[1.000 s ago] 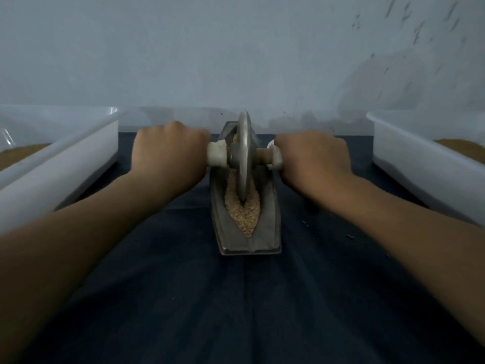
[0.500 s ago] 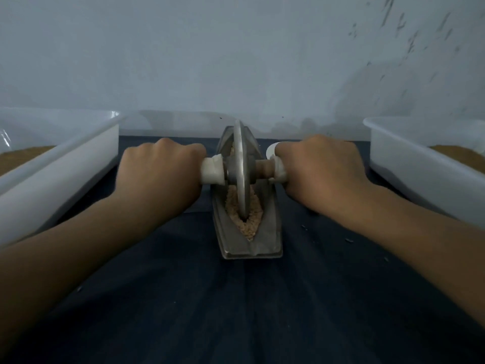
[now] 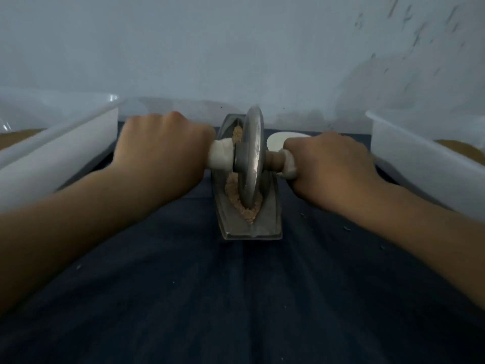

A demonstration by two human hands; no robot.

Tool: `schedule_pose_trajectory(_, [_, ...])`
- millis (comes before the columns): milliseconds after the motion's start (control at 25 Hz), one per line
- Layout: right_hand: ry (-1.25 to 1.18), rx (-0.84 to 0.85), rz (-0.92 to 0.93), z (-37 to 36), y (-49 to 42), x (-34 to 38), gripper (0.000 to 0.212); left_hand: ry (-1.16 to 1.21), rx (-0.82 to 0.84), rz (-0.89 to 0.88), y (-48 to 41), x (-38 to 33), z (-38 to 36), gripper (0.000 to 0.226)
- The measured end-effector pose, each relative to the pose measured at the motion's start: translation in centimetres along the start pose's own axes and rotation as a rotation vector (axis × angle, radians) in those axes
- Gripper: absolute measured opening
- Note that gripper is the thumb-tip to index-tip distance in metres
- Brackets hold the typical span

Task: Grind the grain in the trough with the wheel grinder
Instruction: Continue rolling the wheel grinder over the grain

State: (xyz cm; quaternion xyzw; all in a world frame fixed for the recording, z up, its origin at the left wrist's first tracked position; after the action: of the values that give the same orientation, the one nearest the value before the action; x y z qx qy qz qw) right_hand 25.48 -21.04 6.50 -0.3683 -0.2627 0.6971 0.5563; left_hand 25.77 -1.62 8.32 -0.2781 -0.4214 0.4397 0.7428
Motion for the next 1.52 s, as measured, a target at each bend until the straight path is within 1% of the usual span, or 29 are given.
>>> schedule_pose_trajectory(40, [0.019,0.003,0.001,0.2,0.1,0.0,0.028,0.013,-0.020,0.000,0.1,0.2,0.1,0.010])
schedule_pose_trajectory(80, [0.049,0.021,-0.007,-0.2,0.0,0.0,0.026,0.005,0.001,0.021,-0.1,0.4,-0.7,0.014])
schedule_pose_trajectory(160, [0.071,0.073,-0.025,-2.0,-1.6,0.5,0.016,-0.023,0.106,0.113,-0.3,0.6,-3.6,0.020])
schedule_pose_trajectory(200, [0.059,0.109,-0.036,-3.0,-2.8,0.8,0.012,-0.007,0.131,0.165,-0.5,0.8,-4.9,0.014])
schedule_pose_trajectory(240, [0.048,0.155,-0.044,-3.8,-4.2,1.1,0.012,0.014,0.172,0.220,-0.8,1.0,-6.0,0.006])
schedule_pose_trajectory(280, [0.041,0.204,-0.046,-4.3,-5.2,1.5,0.014,0.034,0.223,0.276,-0.9,1.4,-6.8,0.003])
schedule_pose_trajectory(360, [0.035,0.257,-0.034,-4.3,-5.8,1.9,0.013,0.064,0.268,0.320,-0.9,1.5,-6.7,0.008])
schedule_pose_trajectory(440, [0.024,0.264,-0.017,-3.1,-4.4,1.5,0.014,0.030,0.220,0.268,-0.6,1.1,-4.8,0.002])
schedule_pose_trajectory(560, [0.015,0.109,0.052,-0.6,-1.0,0.9,0.014,-0.012,0.035,0.126,0.8,0.5,-0.9,0.022])
schedule_pose_trajectory(640, [0.047,0.035,0.024,0.0,-0.6,0.5,0.020,0.004,-0.013,0.095,0.9,0.7,-0.4,0.020])
schedule_pose_trajectory(720, [0.102,0.028,-0.017,-1.3,-1.6,0.6,0.017,-0.004,0.060,0.130,0.6,0.7,-2.5,0.014])
schedule_pose_trajectory(800, [0.070,0.084,-0.038,-3.5,-3.7,1.0,0.008,0.024,0.139,0.203,-0.5,0.8,-5.2,0.007])
schedule_pose_trajectory(840, [0.064,0.116,-0.030,-4.1,-4.8,1.3,0.009,0.042,0.185,0.246,-1.0,1.0,-6.1,0.001])
schedule_pose_trajectory(920, [0.061,0.185,-0.014,-4.5,-6.1,1.8,0.013,0.064,0.264,0.307,-1.3,1.2,-6.9,0.007])
schedule_pose_trajectory(960, [0.053,0.209,-0.008,-4.2,-5.9,2.0,0.012,0.057,0.258,0.303,-1.1,1.2,-6.5,0.007])
schedule_pose_trajectory(1000, [0.044,0.219,0.001,-3.7,-5.1,1.9,0.011,0.049,0.234,0.279,-0.7,1.2,-5.6,0.004])
schedule_pose_trajectory(1040, [0.038,0.200,0.019,-2.8,-4.0,1.7,0.012,0.043,0.168,0.231,-0.2,1.0,-4.2,0.007])
schedule_pose_trajectory(1120, [0.053,0.101,0.069,-0.6,-1.2,1.3,0.020,0.033,0.020,0.103,0.8,0.4,-1.2,0.022])
schedule_pose_trajectory(1160, [0.042,0.056,0.068,0.4,-0.5,1.0,0.024,0.033,-0.025,0.062,1.1,0.5,-0.2,0.025])
schedule_pose_trajectory(1200, [0.036,0.014,0.062,0.7,-0.4,0.7,0.026,0.027,-0.025,0.044,1.1,0.6,-0.1,0.025])
schedule_pose_trajectory(1280, [0.072,0.040,0.018,-1.0,-1.4,0.4,0.023,0.005,0.046,0.074,0.8,0.5,-2.1,0.018])
schedule_pose_trajectory(1360, [0.085,0.076,-0.035,-3.8,-3.8,0.6,0.010,0.008,0.126,0.182,-0.7,0.8,-5.0,0.009])
schedule_pose_trajectory(1400, [0.071,0.109,-0.067,-4.9,-5.1,0.6,0.010,0.017,0.187,0.239,-1.7,1.1,-6.2,0.004])
schedule_pose_trajectory(1440, [0.057,0.164,-0.098,-5.8,-6.1,0.5,0.015,0.023,0.248,0.275,-2.5,1.3,-7.1,0.005])
schedule_pose_trajectory(1480, [0.038,0.226,-0.119,-6.5,-6.4,0.5,0.017,0.023,0.280,0.284,-3.0,1.2,-7.5,0.008])
schedule_pose_trajectory(1520, [0.025,0.262,-0.122,-6.6,-6.1,0.4,0.016,0.002,0.266,0.266,-3.2,1.0,-7.0,0.007])
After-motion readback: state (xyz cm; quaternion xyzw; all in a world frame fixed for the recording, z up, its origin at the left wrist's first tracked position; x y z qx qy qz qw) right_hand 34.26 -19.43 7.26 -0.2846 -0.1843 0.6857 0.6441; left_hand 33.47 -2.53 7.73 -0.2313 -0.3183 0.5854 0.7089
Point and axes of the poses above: each hand's wrist, its own y-axis away from the middle knuckle, its own z-axis out of the back of the hand, x = y × z, the point moved 9 cm from there along -y, towards the middle knuckle, and after that the axes turned 13 degrees about -x, right-handed, at the moved point
